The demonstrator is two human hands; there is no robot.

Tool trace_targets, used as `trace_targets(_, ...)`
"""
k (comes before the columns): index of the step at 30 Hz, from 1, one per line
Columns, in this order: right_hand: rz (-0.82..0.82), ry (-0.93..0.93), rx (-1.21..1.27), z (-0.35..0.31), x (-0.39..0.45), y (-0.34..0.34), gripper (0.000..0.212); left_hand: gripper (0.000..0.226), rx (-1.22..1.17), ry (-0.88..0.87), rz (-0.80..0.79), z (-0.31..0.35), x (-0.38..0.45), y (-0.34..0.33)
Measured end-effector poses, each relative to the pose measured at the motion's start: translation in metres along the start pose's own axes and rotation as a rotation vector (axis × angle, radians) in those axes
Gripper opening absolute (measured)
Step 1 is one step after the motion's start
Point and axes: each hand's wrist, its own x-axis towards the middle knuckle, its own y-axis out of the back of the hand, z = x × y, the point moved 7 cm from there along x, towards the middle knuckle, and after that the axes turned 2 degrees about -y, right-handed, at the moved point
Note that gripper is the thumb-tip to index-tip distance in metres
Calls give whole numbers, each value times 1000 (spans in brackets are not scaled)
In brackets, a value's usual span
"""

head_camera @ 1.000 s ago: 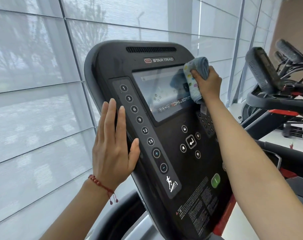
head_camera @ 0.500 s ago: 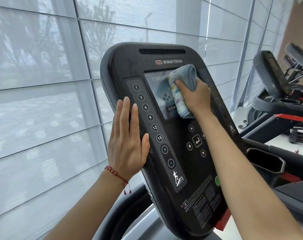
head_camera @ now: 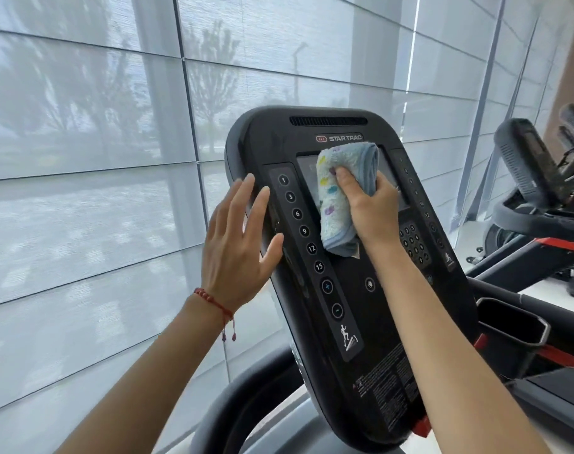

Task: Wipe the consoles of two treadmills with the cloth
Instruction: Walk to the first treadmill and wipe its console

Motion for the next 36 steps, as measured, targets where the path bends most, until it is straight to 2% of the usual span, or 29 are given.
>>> trace_targets(4, -14, 10, -83, -9, -10, -23, 23, 48, 15, -43, -5, -34, 38, 1)
trace_targets(8, 103, 90, -247, -20, -4, -47, 35, 50, -1, -87, -89, -62, 60, -13)
trace_targets(11, 125, 110, -280, -39, 21, -61, 36, 53, -28, -140, -103, -67, 64, -19)
trace_targets(16, 79, 142, -277, -53, 44, -77, 32, 52, -69, -139, -68, -63, 61, -20)
trace_targets(21, -26, 210, -279, -46, 13, -77, 34, 52, -112, -122, -24, -60, 60, -20)
trace_targets(26, -18, 266, -313, -36, -27, -61, 33, 49, -137, -65, -4, -58, 56, -18)
trace_targets(31, 47, 118, -287, 2, -71, -16, 24, 46, -111, -77, -29, -45, 49, -17)
trace_targets(36, 131, -42, -272, 42, -117, 29, 17, 42, -54, -262, -83, -18, 37, -18)
